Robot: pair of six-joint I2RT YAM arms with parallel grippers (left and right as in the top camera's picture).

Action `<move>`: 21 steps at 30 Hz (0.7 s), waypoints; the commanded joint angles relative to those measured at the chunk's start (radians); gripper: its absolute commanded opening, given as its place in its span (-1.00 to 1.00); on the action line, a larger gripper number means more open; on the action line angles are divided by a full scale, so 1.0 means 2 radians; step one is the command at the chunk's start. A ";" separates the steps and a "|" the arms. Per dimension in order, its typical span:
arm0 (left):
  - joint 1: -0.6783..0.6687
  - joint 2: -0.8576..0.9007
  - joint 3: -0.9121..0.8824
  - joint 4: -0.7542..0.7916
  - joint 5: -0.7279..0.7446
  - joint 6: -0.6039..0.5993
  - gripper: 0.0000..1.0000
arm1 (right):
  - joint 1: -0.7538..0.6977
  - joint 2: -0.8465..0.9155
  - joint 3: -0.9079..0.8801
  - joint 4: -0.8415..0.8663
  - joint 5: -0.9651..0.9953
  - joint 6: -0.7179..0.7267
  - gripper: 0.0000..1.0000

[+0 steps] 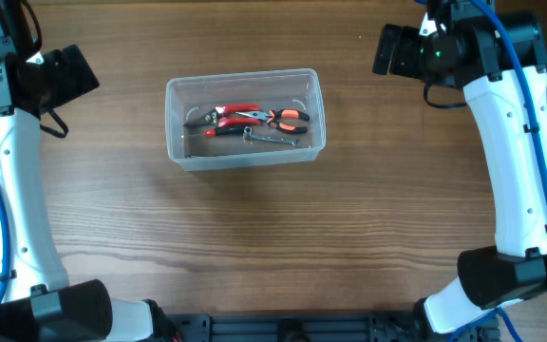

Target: Pack container

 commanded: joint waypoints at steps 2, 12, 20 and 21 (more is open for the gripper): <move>0.002 0.002 0.000 0.002 -0.006 0.000 0.99 | 0.000 -0.030 -0.002 -0.008 0.026 0.009 0.99; 0.002 0.002 0.000 0.002 -0.006 0.000 1.00 | 0.000 -0.184 -0.080 0.085 0.069 0.009 0.99; 0.002 0.002 0.000 0.002 -0.006 0.000 0.99 | -0.023 -0.365 -0.312 0.217 0.069 0.009 0.99; 0.002 0.002 0.000 0.002 -0.006 0.000 0.99 | -0.029 -0.398 -0.357 0.225 0.069 0.009 0.99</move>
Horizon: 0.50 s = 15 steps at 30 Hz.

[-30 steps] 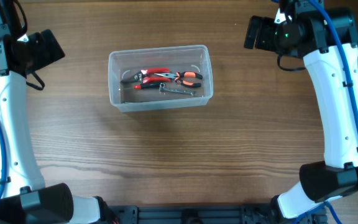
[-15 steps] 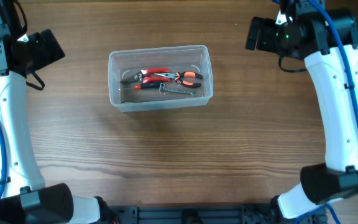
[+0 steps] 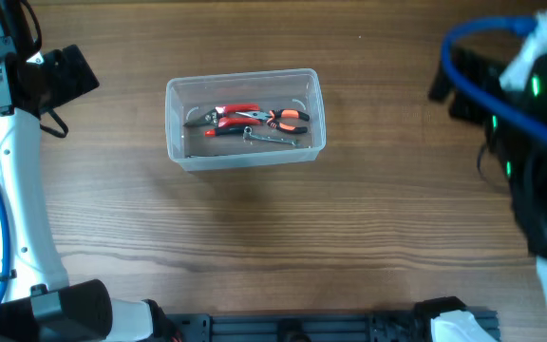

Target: Pack container

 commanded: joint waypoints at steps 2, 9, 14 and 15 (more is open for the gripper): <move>0.002 0.002 0.000 0.002 -0.005 0.000 1.00 | -0.023 -0.111 -0.170 0.022 0.013 0.006 0.99; 0.002 0.002 0.000 0.002 -0.005 0.000 0.99 | -0.039 -0.278 -0.389 0.131 0.006 0.008 0.99; 0.002 0.002 0.000 0.002 -0.005 0.001 1.00 | -0.039 -0.361 -0.488 0.163 -0.002 0.008 0.99; 0.002 0.002 0.000 0.002 -0.005 0.000 1.00 | -0.039 -0.374 -0.500 0.163 -0.002 0.008 0.99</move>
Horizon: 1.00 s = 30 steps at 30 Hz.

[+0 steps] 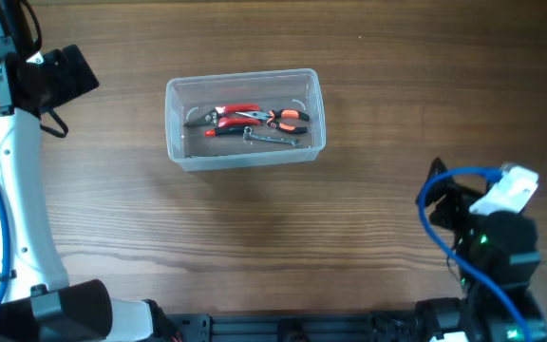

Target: Pack container

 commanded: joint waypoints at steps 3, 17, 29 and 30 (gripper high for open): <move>0.002 0.002 0.000 0.001 -0.004 0.000 0.99 | -0.002 -0.076 -0.077 0.005 -0.004 0.003 0.99; 0.002 0.002 0.000 0.001 -0.004 0.000 0.99 | -0.002 -0.122 -0.147 0.031 -0.004 0.018 0.99; 0.002 0.002 0.000 0.001 -0.004 0.000 1.00 | -0.002 -0.183 -0.194 0.047 -0.004 0.019 0.99; 0.002 0.002 0.000 0.001 -0.004 0.000 0.99 | -0.002 -0.186 -0.199 0.047 -0.004 0.018 1.00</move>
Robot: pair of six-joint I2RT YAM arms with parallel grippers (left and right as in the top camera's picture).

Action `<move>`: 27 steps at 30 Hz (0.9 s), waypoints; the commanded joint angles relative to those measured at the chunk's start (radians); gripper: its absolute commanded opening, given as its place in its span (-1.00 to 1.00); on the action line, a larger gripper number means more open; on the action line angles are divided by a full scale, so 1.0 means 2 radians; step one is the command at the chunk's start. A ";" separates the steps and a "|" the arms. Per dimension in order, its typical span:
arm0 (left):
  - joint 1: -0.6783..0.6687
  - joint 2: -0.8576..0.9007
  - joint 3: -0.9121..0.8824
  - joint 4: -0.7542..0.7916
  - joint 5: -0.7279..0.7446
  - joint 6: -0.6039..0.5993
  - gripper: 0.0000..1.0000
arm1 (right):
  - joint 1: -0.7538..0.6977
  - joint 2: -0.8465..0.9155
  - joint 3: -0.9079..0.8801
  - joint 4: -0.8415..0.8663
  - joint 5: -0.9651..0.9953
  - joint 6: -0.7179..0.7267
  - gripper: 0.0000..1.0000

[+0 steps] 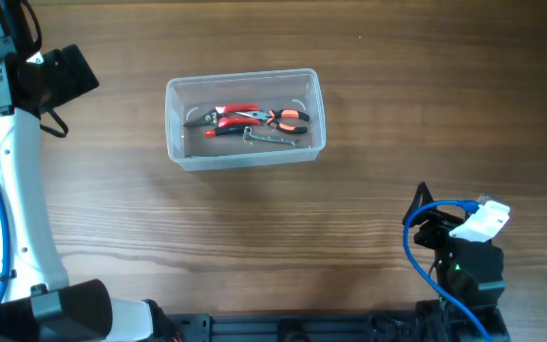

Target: Pack container

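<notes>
A clear plastic container point(175, 123) stands on the table at the back left of centre. Inside it lie red-handled pliers point(231, 114), orange-handled pliers point(291, 118) and a small metal wrench point(270, 139). My left arm rises along the left edge, and its black gripper end point(63, 78) is left of the container, well apart from it. My right arm point(456, 249) is folded low at the front right, far from the container. Neither gripper's fingers show clearly enough to tell their state.
The wooden table point(254, 237) fills the view. A blue cable point(425, 242) loops around the folded right arm. The arm bases sit along the front edge.
The right arm has drawn a little further down and left toward the front edge. The left arm, the container and its tools are unchanged.
The right arm first reached up at the back right, level with the container. Then it appeared blurred at the right edge. Then it was folded at the front right, where it now sits slightly lower. The left arm and container never moved.
</notes>
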 commanded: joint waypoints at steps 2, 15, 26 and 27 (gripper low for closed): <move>0.002 0.002 0.000 0.000 -0.004 0.000 1.00 | -0.002 -0.031 -0.031 0.008 -0.004 0.007 0.99; 0.002 0.002 0.000 0.000 -0.004 0.000 1.00 | -0.002 -0.045 -0.053 0.048 -0.004 0.007 1.00; 0.002 0.002 0.000 0.000 -0.004 0.000 1.00 | -0.002 -0.045 -0.053 0.048 -0.004 0.007 1.00; 0.002 0.002 0.000 0.000 -0.004 0.000 0.99 | -0.002 -0.045 -0.053 0.048 -0.004 0.007 0.99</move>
